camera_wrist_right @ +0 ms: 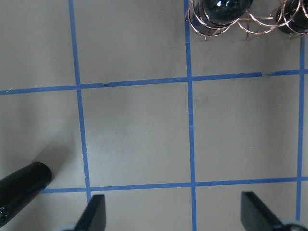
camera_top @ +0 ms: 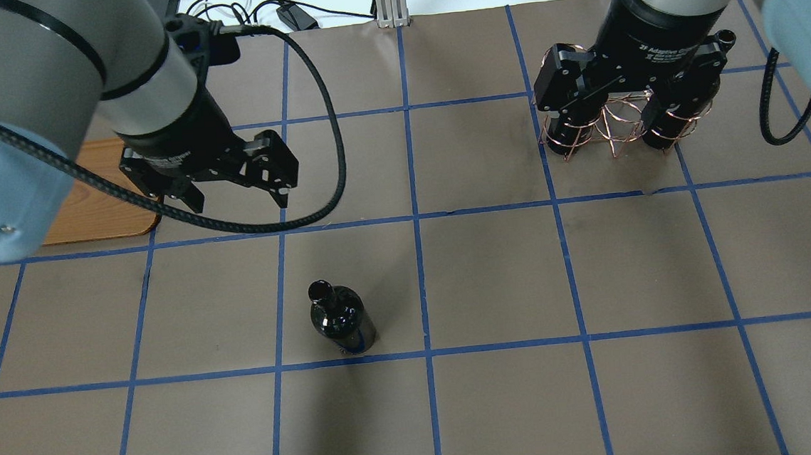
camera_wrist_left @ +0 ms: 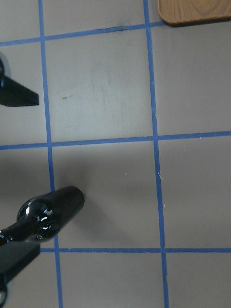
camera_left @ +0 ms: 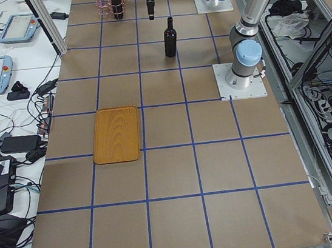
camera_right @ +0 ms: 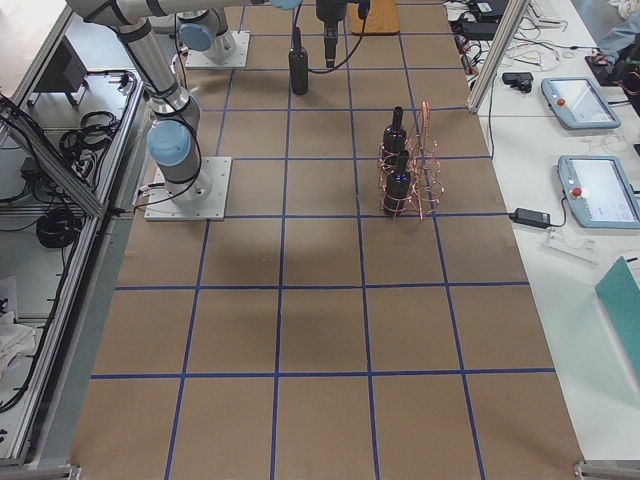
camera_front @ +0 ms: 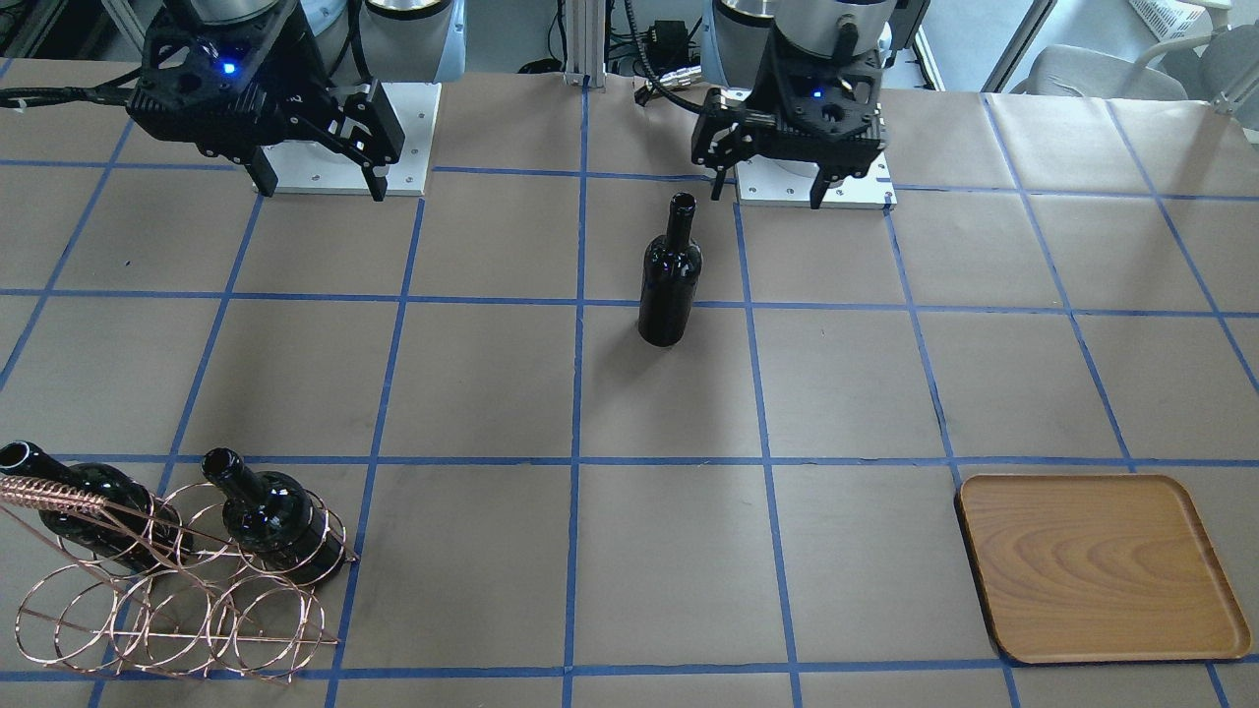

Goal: Take wine from basket and place on tray
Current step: 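Move the left gripper over the standing bottle and grasp its neck, then lift the bottle and carry it over the wooden tray with the left gripper, then lower the bottle onto the wooden tray, laying it down, with the left gripper, then open the left gripper and raise it away from the tray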

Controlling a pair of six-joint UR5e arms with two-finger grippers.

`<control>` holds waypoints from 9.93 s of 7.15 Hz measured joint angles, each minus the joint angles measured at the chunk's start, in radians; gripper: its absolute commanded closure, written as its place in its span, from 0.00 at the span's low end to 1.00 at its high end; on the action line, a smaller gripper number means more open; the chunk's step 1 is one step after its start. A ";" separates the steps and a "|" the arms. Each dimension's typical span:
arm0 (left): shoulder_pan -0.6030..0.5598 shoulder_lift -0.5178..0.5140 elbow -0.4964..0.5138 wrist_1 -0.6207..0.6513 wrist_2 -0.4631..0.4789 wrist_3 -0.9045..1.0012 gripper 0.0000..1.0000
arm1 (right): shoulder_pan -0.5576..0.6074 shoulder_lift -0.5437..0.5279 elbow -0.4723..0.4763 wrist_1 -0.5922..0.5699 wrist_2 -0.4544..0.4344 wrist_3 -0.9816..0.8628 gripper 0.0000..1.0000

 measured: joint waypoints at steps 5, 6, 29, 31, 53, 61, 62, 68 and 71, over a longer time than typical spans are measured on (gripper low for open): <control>-0.096 -0.018 -0.166 0.082 -0.007 -0.036 0.06 | -0.005 -0.010 0.001 0.005 -0.018 -0.041 0.00; -0.097 -0.023 -0.186 0.103 -0.009 -0.036 0.10 | -0.005 -0.012 0.000 -0.003 -0.035 -0.049 0.00; 0.310 -0.234 0.250 -0.110 0.079 0.346 1.00 | -0.003 -0.016 0.009 -0.084 -0.051 -0.055 0.00; 0.438 -0.321 0.366 -0.106 0.105 0.496 1.00 | -0.003 -0.016 0.009 -0.084 -0.052 -0.055 0.00; 0.672 -0.429 0.447 -0.010 0.072 0.670 0.00 | -0.003 -0.016 0.009 -0.084 -0.051 -0.055 0.00; 0.257 -0.126 0.242 -0.009 -0.043 0.217 0.00 | -0.003 -0.016 0.009 -0.084 -0.051 -0.057 0.00; 0.229 -0.105 0.215 0.003 -0.048 0.214 0.00 | -0.003 -0.016 0.009 -0.084 -0.051 -0.057 0.00; 0.200 -0.036 0.133 0.012 0.021 0.164 0.00 | -0.003 -0.015 0.009 -0.084 -0.051 -0.057 0.00; 0.200 -0.032 0.128 0.013 0.015 0.160 0.00 | -0.003 -0.016 0.009 -0.084 -0.051 -0.056 0.00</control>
